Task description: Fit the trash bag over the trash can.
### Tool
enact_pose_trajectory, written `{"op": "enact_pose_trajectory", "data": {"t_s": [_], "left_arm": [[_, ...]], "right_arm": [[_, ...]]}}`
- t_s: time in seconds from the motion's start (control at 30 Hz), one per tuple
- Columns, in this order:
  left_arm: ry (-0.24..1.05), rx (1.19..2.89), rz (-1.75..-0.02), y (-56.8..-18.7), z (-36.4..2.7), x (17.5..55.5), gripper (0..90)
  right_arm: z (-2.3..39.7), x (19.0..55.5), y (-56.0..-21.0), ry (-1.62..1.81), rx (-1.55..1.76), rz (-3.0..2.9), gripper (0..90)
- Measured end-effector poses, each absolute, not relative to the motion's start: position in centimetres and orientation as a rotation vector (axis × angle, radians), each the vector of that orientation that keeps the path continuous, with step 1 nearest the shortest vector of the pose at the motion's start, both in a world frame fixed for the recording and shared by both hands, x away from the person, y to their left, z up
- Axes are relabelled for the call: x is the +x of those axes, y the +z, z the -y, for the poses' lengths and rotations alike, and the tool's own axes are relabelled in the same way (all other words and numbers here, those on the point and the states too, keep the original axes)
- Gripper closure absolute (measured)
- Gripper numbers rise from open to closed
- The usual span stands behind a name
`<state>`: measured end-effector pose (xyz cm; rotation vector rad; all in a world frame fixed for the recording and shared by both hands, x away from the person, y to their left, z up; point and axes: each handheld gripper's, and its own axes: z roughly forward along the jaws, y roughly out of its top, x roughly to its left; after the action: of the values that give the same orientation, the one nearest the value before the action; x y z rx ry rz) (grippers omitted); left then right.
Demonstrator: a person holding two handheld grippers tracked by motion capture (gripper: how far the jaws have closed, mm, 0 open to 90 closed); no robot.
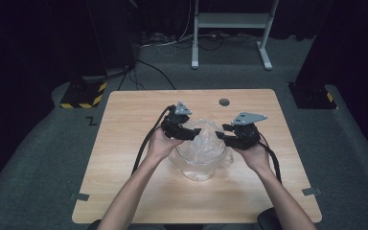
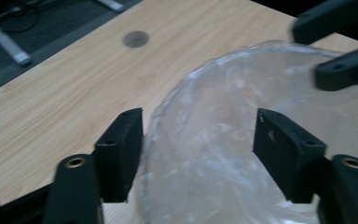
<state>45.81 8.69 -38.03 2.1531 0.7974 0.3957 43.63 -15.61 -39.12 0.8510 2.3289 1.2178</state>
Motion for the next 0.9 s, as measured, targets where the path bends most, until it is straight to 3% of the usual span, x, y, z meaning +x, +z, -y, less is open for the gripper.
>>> {"op": "enact_pose_trajectory", "data": {"t_s": [0.1, 0.3, 0.37, 0.53, 0.8, 0.9], "left_arm": [[0.388, 2.176, -0.759, -38.0, -8.2, 46.0, 22.0], [0.360, 2.217, -0.785, -38.2, -7.6, 46.8, 18.0], [0.418, 2.280, -0.808, -38.3, -6.9, 47.0, 18.0], [0.498, 2.306, -0.875, -38.5, -6.4, 47.4, 21.9], [0.511, 2.316, -0.995, -39.1, -6.8, 48.5, 30.2], [0.482, 2.244, -1.003, -39.1, -7.7, 48.6, 32.5]], "right_arm": [[15.3, 44.1, -39.3, 1.214, 0.860, -2.336, 57.8], [14.8, 44.8, -39.0, 1.230, 0.870, -2.346, 57.0], [14.1, 45.4, -39.0, 1.213, 0.874, -2.346, 56.3], [13.2, 45.9, -39.2, 1.128, 0.842, -2.384, 55.3], [13.0, 46.9, -39.4, 0.994, 0.873, -2.385, 53.9], [13.3, 47.3, -39.6, 1.035, 0.909, -2.385, 53.7]]}}
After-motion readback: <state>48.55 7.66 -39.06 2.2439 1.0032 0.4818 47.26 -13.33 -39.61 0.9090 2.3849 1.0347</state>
